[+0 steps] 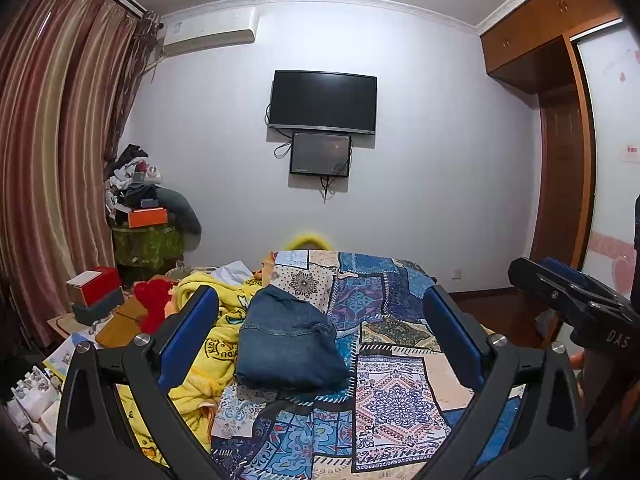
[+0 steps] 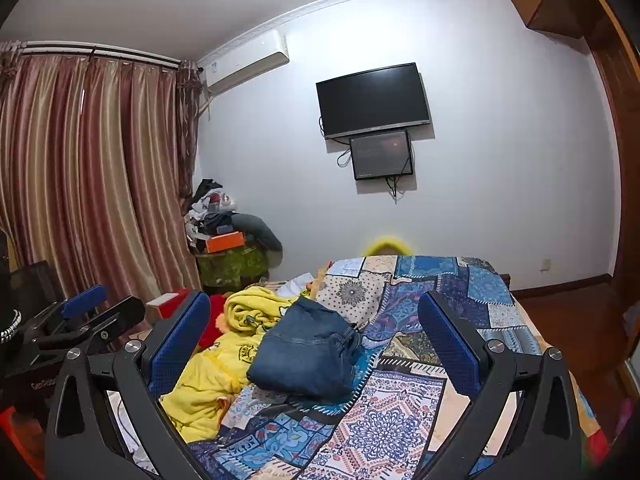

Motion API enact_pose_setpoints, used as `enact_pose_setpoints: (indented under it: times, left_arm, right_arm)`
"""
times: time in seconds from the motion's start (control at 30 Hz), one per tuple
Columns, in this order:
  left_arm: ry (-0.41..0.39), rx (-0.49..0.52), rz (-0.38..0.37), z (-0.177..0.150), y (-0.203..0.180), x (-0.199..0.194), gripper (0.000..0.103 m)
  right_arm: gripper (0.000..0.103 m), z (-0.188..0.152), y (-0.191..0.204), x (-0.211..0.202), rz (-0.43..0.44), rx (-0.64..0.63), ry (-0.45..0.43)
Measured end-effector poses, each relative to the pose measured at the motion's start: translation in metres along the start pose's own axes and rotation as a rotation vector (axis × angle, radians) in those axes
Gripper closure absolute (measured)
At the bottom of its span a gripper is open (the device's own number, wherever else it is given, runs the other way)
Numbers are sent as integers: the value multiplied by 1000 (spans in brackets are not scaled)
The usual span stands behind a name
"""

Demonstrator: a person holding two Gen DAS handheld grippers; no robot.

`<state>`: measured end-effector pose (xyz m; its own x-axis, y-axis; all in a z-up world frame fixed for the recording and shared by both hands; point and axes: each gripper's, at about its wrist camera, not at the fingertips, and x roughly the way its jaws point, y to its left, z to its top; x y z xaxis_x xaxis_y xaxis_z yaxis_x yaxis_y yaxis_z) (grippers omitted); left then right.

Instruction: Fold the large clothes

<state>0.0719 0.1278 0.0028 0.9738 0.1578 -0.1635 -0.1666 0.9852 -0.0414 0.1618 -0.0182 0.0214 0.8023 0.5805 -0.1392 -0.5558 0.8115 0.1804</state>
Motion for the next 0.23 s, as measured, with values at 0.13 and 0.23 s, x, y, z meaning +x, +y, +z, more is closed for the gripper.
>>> enact_pose_setpoints:
  times: [0.13, 0.23]
  left_arm:
    - [9, -15, -5, 0, 3, 3, 1]
    - [17, -21, -5, -1, 7, 7, 1]
  right_arm:
    - [0, -1, 0, 3, -1, -2, 6]
    - [0, -2, 0, 5, 0, -2, 11]
